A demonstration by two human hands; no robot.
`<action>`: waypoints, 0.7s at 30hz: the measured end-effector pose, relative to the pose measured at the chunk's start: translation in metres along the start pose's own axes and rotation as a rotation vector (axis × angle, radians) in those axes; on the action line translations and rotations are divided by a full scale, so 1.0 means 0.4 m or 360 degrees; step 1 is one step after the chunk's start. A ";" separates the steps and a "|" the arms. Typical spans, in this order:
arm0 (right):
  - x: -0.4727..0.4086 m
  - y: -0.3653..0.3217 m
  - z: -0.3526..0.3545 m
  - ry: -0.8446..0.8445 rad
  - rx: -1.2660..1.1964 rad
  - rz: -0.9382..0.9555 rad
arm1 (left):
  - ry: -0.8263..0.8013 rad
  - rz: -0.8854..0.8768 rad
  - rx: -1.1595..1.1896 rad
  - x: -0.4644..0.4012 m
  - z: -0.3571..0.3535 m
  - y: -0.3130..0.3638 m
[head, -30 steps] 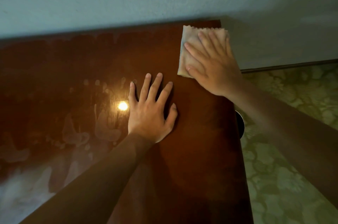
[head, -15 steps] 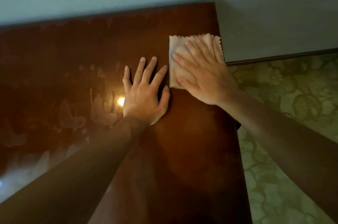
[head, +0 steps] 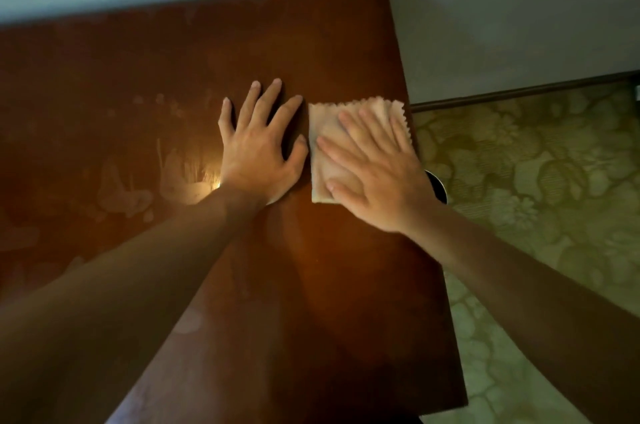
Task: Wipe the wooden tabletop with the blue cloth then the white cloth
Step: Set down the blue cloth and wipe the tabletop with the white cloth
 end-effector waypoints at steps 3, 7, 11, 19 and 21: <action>-0.065 0.037 -0.001 -0.0080 0.0072 -0.0022 | 0.0003 -0.0036 0.0000 0.054 0.001 0.040; 0.015 0.008 -0.004 -0.0019 0.0023 -0.0117 | 0.0041 0.0095 0.0169 0.183 -0.024 0.065; 0.193 -0.070 -0.005 0.0148 -0.0095 -0.0071 | -0.0046 -0.0086 0.0033 0.290 -0.073 0.090; 0.118 -0.026 -0.005 0.0138 -0.0029 -0.0045 | 0.0008 -0.0163 -0.0162 0.307 -0.102 0.099; 0.159 -0.041 -0.006 0.0119 -0.0049 -0.0075 | 0.0026 -0.0162 -0.0144 0.307 -0.099 0.100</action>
Point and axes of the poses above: each hand's wrist, its own x-axis away from the middle knuckle, its own z-axis out of the back of the hand, y = z × x, the point moved 9 cm from there along -x, towards the middle knuckle, and after that the axes turned 7 degrees about x, right-handed, at the moved point
